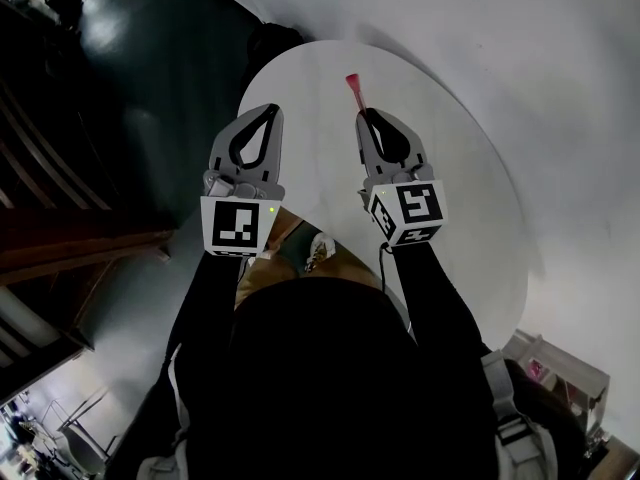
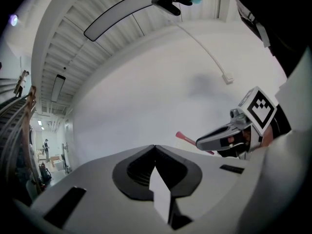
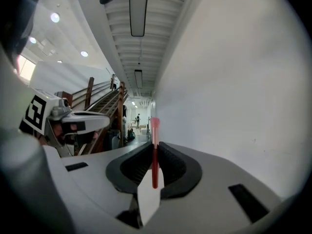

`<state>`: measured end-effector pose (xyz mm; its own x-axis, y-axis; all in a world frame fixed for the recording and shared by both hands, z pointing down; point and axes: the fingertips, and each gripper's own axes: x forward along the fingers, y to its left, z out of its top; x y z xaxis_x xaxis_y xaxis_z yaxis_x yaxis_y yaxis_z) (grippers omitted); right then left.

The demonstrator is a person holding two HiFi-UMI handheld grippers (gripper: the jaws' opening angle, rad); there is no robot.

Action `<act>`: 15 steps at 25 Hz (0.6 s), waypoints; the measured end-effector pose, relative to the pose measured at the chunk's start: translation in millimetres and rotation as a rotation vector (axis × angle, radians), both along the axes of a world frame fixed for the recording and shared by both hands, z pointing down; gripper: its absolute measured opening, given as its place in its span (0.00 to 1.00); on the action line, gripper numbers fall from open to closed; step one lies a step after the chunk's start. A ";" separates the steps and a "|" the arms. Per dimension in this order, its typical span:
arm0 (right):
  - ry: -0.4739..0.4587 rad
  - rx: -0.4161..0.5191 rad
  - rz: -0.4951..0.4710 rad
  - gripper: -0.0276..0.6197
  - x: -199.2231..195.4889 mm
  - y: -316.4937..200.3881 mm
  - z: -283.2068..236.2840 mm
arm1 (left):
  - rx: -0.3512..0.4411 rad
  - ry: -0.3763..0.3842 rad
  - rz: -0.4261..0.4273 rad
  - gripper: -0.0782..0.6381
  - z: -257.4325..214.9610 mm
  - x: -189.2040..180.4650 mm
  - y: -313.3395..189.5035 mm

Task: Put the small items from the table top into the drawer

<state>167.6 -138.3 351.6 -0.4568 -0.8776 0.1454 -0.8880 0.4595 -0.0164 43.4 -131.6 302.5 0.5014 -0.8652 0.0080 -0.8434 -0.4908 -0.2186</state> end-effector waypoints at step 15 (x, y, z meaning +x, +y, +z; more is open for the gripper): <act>0.010 0.050 -0.137 0.14 -47.5 3.7 -3.5 | 0.001 -0.009 -0.108 0.13 -0.4 -49.0 5.4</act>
<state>120.1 -134.6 348.1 -0.5717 -0.8133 0.1086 -0.8168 0.5766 0.0182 -5.7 -126.2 302.1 0.4055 -0.9140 0.0114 -0.8893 -0.3974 -0.2265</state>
